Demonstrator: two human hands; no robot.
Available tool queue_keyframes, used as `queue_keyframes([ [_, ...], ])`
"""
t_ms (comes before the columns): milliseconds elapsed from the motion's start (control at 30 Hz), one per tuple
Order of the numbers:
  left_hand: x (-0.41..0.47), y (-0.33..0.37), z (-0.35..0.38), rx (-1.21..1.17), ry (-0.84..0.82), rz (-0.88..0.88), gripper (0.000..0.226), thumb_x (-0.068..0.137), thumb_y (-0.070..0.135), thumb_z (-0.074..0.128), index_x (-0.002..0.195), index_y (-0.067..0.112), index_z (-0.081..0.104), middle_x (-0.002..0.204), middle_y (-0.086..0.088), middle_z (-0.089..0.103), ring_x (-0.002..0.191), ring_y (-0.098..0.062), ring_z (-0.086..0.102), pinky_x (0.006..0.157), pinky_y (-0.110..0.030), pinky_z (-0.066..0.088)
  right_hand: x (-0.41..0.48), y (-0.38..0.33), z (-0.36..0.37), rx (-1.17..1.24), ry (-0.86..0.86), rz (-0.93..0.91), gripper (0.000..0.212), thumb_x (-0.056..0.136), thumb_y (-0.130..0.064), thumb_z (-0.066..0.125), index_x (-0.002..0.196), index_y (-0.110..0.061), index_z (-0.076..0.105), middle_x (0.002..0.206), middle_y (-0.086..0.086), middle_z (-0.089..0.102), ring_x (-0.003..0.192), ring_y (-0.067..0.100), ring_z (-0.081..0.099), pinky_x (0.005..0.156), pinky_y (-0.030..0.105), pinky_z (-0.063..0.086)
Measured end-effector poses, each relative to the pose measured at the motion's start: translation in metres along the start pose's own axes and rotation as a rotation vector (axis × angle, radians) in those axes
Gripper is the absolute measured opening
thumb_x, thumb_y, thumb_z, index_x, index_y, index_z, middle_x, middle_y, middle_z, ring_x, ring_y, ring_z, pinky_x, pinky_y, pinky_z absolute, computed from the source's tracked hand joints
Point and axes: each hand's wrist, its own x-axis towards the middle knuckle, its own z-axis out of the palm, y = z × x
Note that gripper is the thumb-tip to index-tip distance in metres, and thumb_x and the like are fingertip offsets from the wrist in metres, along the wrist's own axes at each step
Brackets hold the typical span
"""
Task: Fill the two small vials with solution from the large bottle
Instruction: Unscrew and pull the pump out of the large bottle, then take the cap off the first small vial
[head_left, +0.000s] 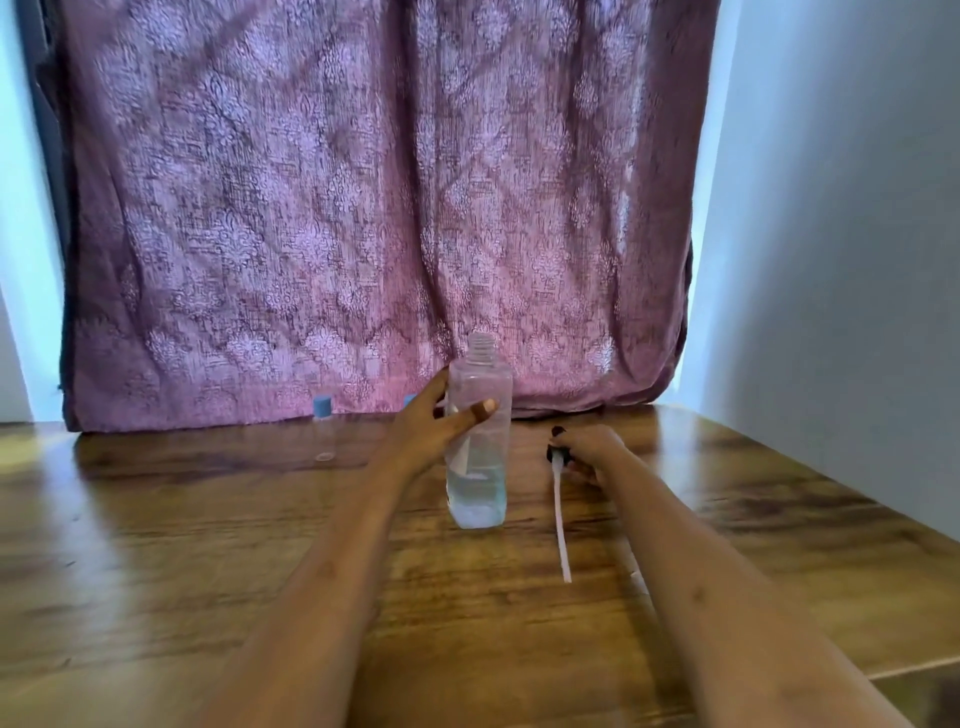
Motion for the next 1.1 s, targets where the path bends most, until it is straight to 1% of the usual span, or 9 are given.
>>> queue_keyframes([
  [133,0.003,-0.004,-0.002,-0.013,-0.001,-0.043,0.102,0.038,0.084,0.065,0.126,0.035,0.051,0.123,0.001,0.063,0.110,-0.023,0.061,0.092,-0.051,0.051,0.004,-0.009,0.016,-0.448,0.015,-0.200,0.033,0.079,-0.035,0.070,0.064,-0.010,0.054,0.084,0.011,0.061,0.075,0.022,0.058,0.074,0.036,0.050],
  [333,0.007,-0.008,0.000,-0.017,0.008,-0.060,0.106,0.037,0.084,0.067,0.128,0.034,0.048,0.126,0.002,0.061,0.110,-0.022,0.061,0.093,-0.051,0.051,0.002,-0.009,0.023,-0.660,0.029,-0.277,0.039,0.078,-0.043,0.069,0.063,-0.013,0.048,0.086,0.009,0.060,0.081,0.021,0.055,0.072,0.032,0.043],
  [500,0.006,-0.007,0.010,0.006,0.082,-0.039,0.099,0.048,0.074,0.066,0.133,0.028,0.043,0.129,-0.001,0.058,0.113,-0.022,0.058,0.095,-0.048,0.050,0.001,-0.009,0.020,-0.651,-0.010,-0.267,0.038,0.081,-0.045,0.065,0.083,-0.008,0.063,0.083,0.011,0.065,0.075,0.020,0.055,0.070,0.032,0.044],
  [600,0.006,-0.007,0.014,0.024,0.108,-0.029,0.101,0.053,0.075,0.068,0.138,0.028,0.037,0.135,-0.004,0.054,0.118,-0.024,0.055,0.098,-0.049,0.048,-0.018,-0.023,0.010,-0.418,0.013,-0.382,0.021,0.086,-0.030,0.062,0.085,-0.009,0.065,0.079,0.004,0.061,0.074,0.016,0.055,0.070,0.028,0.042],
  [633,0.006,-0.007,0.015,0.039,0.114,-0.024,0.099,0.056,0.073,0.066,0.139,0.028,0.035,0.137,-0.004,0.052,0.120,-0.025,0.054,0.099,-0.050,0.047,-0.028,-0.029,0.006,-0.263,-0.043,-0.403,0.017,0.087,-0.023,0.062,0.096,-0.008,0.065,0.090,0.004,0.063,0.083,0.016,0.058,0.073,0.027,0.043],
  [700,0.006,-0.009,0.016,0.046,0.132,-0.022,0.094,0.062,0.069,0.066,0.140,0.028,0.034,0.139,-0.005,0.051,0.120,-0.026,0.053,0.099,-0.051,0.046,-0.054,-0.039,-0.003,0.008,-0.333,-0.416,0.036,0.085,-0.006,0.062,0.120,-0.009,0.056,0.110,0.007,0.064,0.101,0.021,0.060,0.080,0.029,0.046],
  [800,0.004,-0.010,0.021,0.063,0.141,-0.001,0.086,0.067,0.062,0.069,0.138,0.029,0.033,0.138,-0.004,0.050,0.118,-0.025,0.055,0.097,-0.049,0.048,-0.080,-0.034,-0.007,-0.038,-0.615,-0.473,0.073,0.075,0.006,0.066,0.136,-0.018,0.036,0.117,0.004,0.061,0.101,0.019,0.062,0.077,0.030,0.052],
  [933,0.004,-0.003,0.034,0.136,0.162,0.036,0.073,0.076,0.053,0.066,0.136,0.026,0.034,0.134,-0.002,0.053,0.115,-0.024,0.057,0.094,-0.046,0.050,-0.091,-0.021,0.013,-0.193,-0.307,-0.620,0.094,0.063,-0.027,0.084,0.139,-0.020,0.029,0.120,-0.004,0.059,0.107,0.017,0.059,0.093,0.037,0.049],
  [1100,0.012,0.001,0.041,0.168,0.077,0.002,0.077,0.078,0.051,0.067,0.139,0.024,0.028,0.137,-0.003,0.050,0.118,-0.024,0.054,0.098,-0.043,0.047,-0.080,-0.020,0.016,-0.199,-0.163,-0.622,0.083,0.059,-0.027,0.084,0.129,-0.016,0.041,0.114,0.001,0.062,0.103,0.020,0.061,0.088,0.039,0.052],
])
